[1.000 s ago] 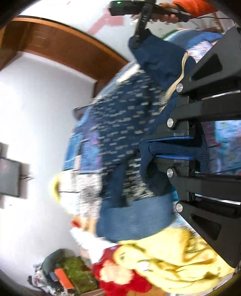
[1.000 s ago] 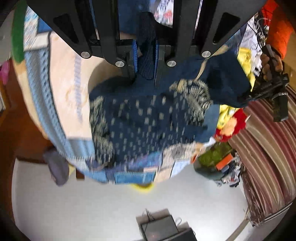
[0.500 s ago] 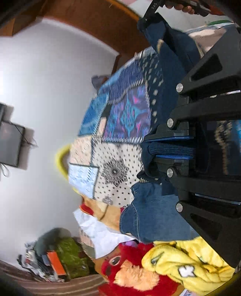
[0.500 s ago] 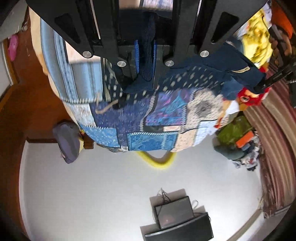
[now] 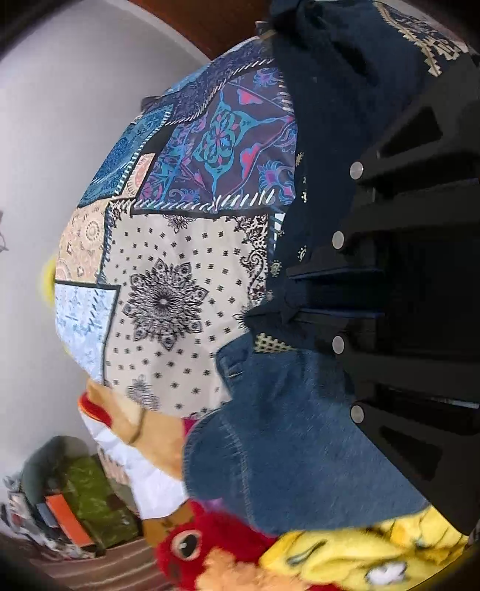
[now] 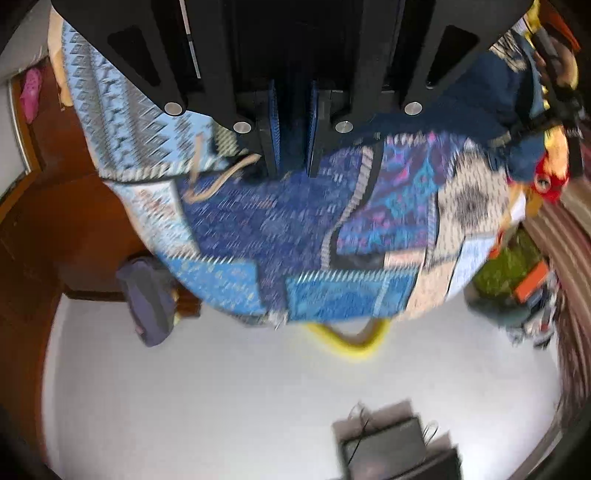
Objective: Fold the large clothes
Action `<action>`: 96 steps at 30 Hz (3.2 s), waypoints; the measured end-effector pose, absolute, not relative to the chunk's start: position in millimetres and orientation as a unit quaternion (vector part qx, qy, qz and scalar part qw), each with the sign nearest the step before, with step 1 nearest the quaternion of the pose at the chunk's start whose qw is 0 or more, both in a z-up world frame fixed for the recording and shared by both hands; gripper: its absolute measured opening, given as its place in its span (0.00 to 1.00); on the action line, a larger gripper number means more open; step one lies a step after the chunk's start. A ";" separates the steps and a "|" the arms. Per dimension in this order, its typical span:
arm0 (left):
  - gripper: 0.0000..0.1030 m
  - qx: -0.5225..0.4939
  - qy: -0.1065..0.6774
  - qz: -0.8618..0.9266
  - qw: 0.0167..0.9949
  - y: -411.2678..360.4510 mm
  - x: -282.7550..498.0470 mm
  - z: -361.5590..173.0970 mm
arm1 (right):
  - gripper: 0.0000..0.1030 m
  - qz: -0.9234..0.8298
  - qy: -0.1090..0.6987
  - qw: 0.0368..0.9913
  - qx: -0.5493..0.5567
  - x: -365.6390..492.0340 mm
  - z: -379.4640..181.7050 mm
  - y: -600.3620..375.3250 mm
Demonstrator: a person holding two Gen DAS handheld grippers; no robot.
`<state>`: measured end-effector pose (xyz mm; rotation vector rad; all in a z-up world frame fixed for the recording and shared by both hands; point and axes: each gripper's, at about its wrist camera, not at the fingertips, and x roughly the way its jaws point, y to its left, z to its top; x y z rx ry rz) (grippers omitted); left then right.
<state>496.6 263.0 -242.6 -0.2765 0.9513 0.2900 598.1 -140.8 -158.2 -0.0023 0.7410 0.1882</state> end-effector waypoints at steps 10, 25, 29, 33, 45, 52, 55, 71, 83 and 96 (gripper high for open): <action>0.72 -0.065 0.391 0.135 0.908 234.4 462.6 -153.2 | 0.08 0.174 0.338 0.924 -0.043 540.6 -89.3 -157.6; 0.80 -0.011 0.477 0.019 0.879 146.6 473.7 -239.1 | 0.08 0.258 0.485 0.825 -0.134 526.5 -232.0 -61.2; 0.88 0.011 0.469 0.053 0.882 142.6 497.7 -262.5 | 0.08 0.276 0.497 0.815 -0.109 540.4 -244.8 -70.8; 0.97 -0.011 0.457 0.072 0.886 166.9 497.6 -265.5 | 0.08 0.241 0.475 0.833 -0.148 536.2 -244.0 -84.2; 0.97 -0.017 0.466 0.150 0.872 232.6 411.8 -262.8 | 0.89 0.118 0.462 0.870 -0.127 521.4 -238.0 -179.3; 0.96 -0.043 0.445 0.173 0.878 247.8 361.5 -237.3 | 0.89 0.116 0.442 0.880 -0.124 485.1 -204.0 -192.5; 0.96 -0.054 0.425 0.170 0.887 244.1 345.1 -215.2 | 0.89 0.130 0.418 0.889 -0.130 467.8 -182.2 -181.3; 0.96 -0.289 0.413 0.022 0.863 207.3 322.3 -232.3 | 0.99 0.249 0.338 0.897 -0.140 402.8 -137.4 -64.6; 0.86 -0.463 0.396 -0.023 0.792 217.9 364.5 -310.2 | 1.00 0.266 0.451 0.848 -0.082 460.5 -246.2 -52.9; 0.15 -0.447 0.295 0.085 0.840 238.0 397.9 -276.2 | 1.00 0.265 0.495 0.822 -0.094 466.5 -217.3 -44.1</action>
